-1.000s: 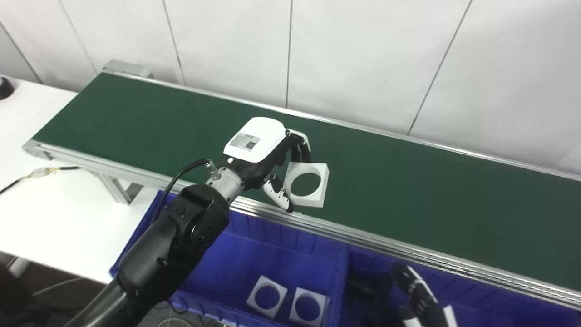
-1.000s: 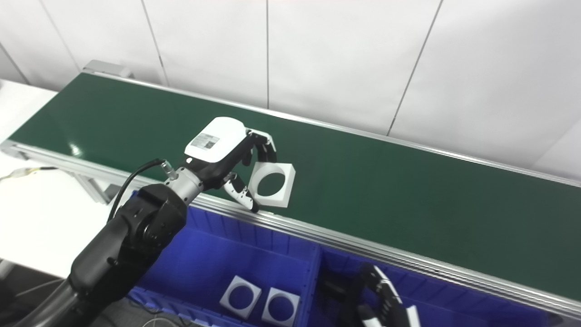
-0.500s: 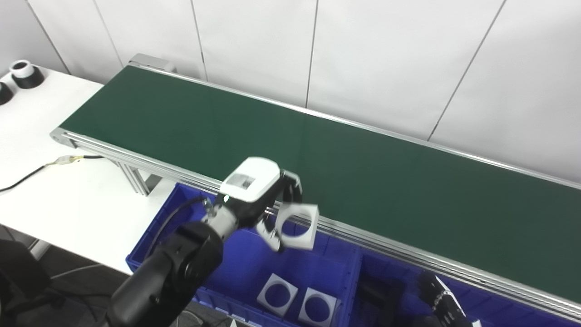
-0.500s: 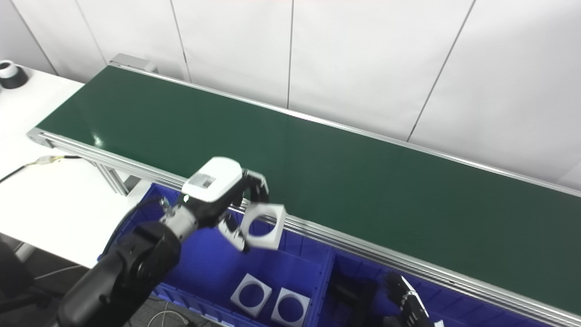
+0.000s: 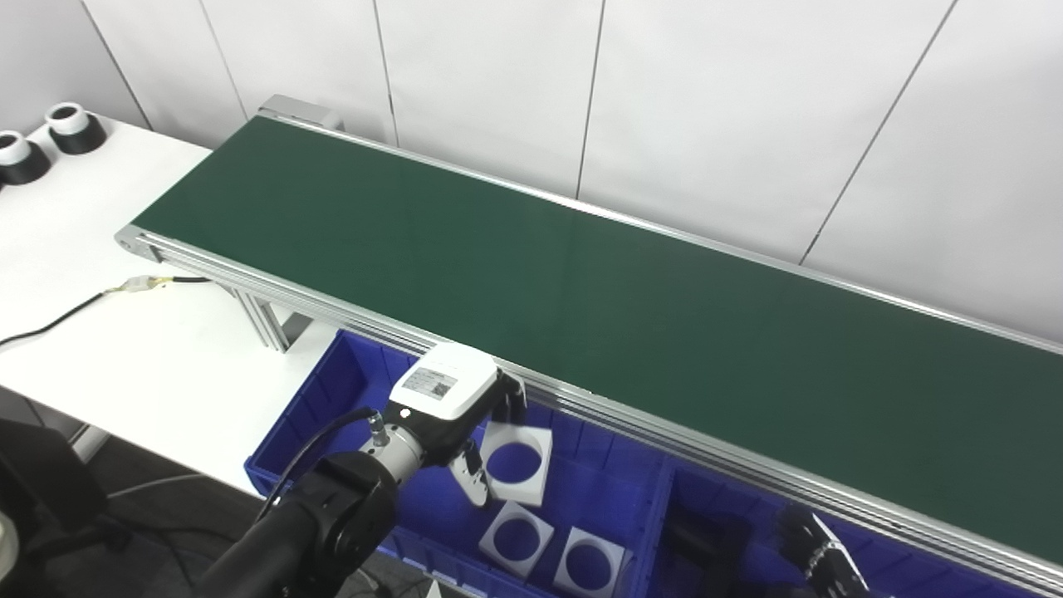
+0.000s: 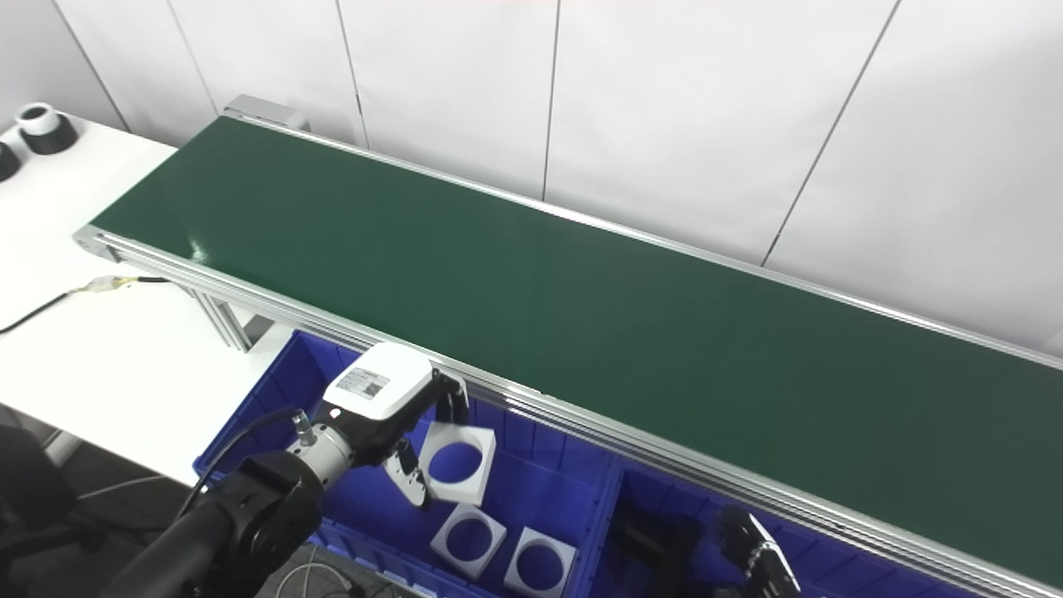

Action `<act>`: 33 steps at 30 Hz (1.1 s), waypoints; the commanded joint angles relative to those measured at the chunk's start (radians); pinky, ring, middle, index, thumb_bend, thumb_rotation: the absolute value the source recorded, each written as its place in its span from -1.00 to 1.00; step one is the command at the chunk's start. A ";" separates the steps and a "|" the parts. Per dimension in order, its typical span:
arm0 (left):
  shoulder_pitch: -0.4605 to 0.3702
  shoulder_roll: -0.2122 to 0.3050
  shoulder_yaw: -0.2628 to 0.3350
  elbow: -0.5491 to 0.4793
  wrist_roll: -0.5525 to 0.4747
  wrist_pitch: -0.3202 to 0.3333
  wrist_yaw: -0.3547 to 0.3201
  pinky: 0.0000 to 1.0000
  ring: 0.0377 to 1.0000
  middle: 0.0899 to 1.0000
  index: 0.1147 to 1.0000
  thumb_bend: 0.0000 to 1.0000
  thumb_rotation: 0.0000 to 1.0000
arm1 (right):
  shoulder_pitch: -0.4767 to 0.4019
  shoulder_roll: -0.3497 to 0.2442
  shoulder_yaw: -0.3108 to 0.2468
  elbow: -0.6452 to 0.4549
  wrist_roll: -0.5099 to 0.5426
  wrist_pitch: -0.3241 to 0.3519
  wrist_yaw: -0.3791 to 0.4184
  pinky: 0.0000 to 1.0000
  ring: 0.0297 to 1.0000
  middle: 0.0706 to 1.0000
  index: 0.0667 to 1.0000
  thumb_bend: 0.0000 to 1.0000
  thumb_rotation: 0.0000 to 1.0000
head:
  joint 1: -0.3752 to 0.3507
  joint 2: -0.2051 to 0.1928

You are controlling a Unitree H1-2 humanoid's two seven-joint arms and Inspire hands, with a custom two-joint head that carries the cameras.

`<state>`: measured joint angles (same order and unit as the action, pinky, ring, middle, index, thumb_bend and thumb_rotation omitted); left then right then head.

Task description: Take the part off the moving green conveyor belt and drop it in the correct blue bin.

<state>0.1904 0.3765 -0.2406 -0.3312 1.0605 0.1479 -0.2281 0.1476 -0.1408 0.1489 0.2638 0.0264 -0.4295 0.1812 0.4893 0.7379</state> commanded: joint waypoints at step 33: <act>-0.052 0.000 0.052 0.257 0.043 0.024 0.288 -0.28 -0.25 -0.24 -0.09 0.04 -1.00 | 0.004 0.005 -0.028 -0.023 0.011 -0.039 0.047 0.69 0.72 0.65 0.67 0.53 0.50 | -0.010 -0.022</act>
<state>0.1597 0.3669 -0.1990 -0.0532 1.0991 0.1630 0.0235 0.1545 -0.1387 0.1249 0.2666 0.0280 -0.4295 0.2198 0.4801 0.7164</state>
